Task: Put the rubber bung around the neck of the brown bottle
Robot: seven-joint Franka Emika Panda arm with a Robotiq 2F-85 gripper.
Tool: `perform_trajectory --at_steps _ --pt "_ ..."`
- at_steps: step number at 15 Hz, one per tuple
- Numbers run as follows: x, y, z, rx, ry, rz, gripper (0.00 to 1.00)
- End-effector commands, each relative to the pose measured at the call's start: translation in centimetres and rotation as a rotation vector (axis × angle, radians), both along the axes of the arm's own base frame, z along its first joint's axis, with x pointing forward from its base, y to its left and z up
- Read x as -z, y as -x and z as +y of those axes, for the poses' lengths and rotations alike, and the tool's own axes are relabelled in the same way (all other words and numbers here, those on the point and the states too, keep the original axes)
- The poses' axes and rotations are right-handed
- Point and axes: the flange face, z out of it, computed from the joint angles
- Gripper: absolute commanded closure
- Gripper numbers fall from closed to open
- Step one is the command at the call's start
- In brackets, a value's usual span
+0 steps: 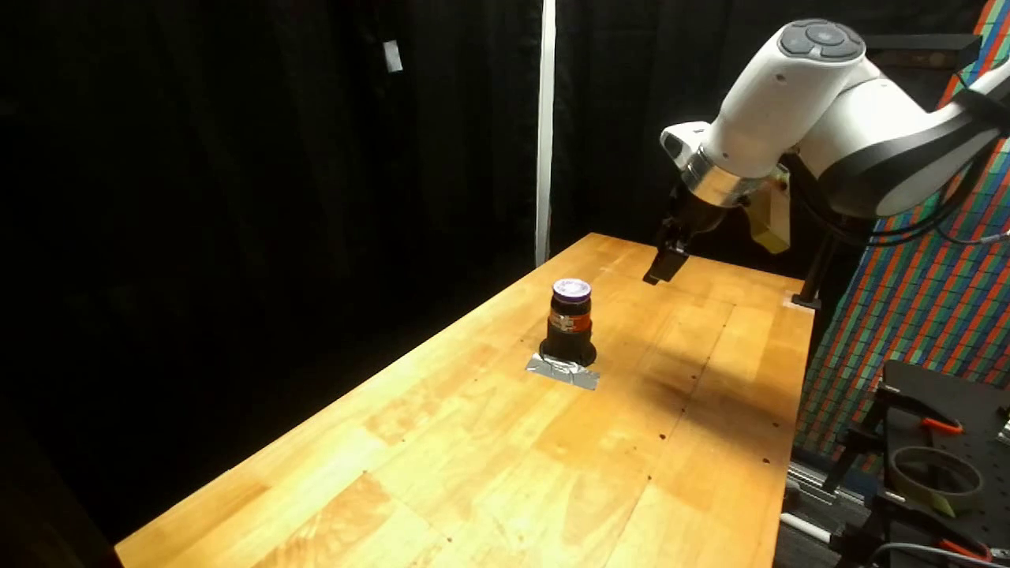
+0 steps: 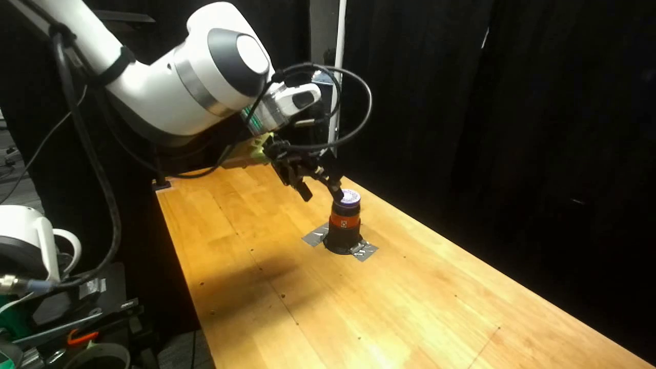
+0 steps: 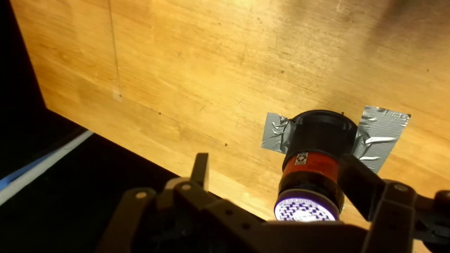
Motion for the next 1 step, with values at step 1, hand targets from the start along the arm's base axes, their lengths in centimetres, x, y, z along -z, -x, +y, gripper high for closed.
perform_trajectory --at_steps 1 --pt "-1.54 0.08 1.03 0.012 0.012 0.002 0.0"
